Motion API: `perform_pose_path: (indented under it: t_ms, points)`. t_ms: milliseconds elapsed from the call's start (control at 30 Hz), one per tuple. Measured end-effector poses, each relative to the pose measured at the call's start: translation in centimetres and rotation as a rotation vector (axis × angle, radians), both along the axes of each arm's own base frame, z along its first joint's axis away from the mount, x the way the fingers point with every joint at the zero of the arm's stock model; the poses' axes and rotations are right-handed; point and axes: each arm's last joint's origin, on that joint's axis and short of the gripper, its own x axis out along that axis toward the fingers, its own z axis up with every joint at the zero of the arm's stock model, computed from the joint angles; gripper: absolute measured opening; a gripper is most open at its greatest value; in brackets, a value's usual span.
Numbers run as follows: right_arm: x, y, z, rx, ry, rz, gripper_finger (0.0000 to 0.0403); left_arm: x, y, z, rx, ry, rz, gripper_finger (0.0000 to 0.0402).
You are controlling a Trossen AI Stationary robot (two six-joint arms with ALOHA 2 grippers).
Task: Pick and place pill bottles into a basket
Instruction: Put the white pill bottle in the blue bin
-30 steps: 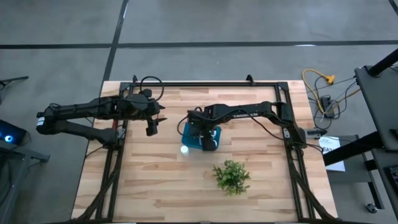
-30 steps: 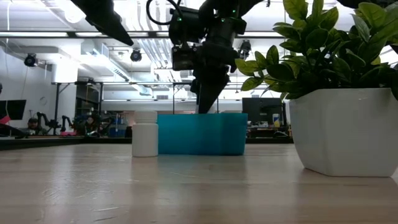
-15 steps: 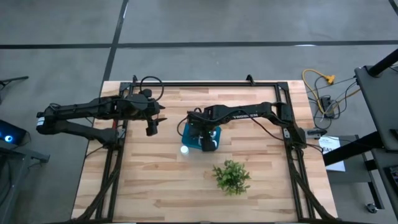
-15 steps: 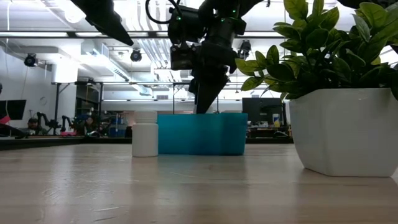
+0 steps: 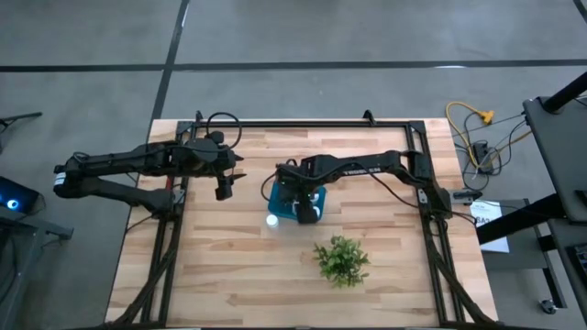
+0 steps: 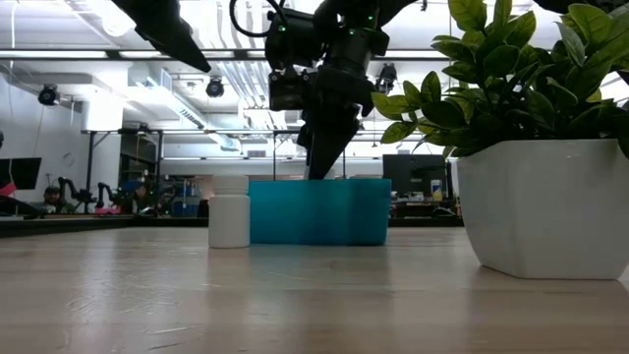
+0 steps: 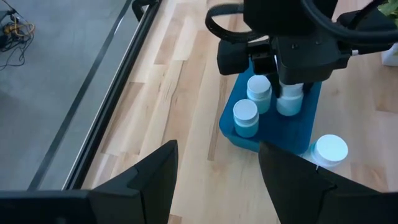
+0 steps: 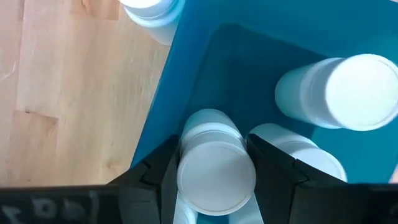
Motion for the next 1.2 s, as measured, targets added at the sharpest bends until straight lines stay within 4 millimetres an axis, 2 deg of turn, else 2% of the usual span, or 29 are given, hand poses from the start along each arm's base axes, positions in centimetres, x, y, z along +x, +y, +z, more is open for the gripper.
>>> perform_pose_path:
  t_ms: [200,533,833,967,1200]
  points:
    - [0.19,0.33,-0.97,0.003,0.026,0.009,0.0144,0.0,0.0,0.0,0.0,0.0,0.0,0.0206]
    - [0.16,0.52,-0.97,0.013,0.029,0.012,0.0144,-0.04,0.0,-0.05,-0.001,0.007,0.0,0.0206]
    - [0.19,0.85,-0.99,0.016,0.031,0.009,0.0234,-0.04,0.0,-0.05,-0.001,0.007,0.0,0.0206]
    - [0.21,0.94,-0.98,0.016,0.028,0.011,0.0242,-0.04,0.0,-0.05,-0.001,0.007,0.0,0.0206]
    - [0.23,0.94,-0.94,0.016,0.025,0.011,0.0231,-0.04,0.0,-0.05,-0.001,0.006,0.0,0.0206]
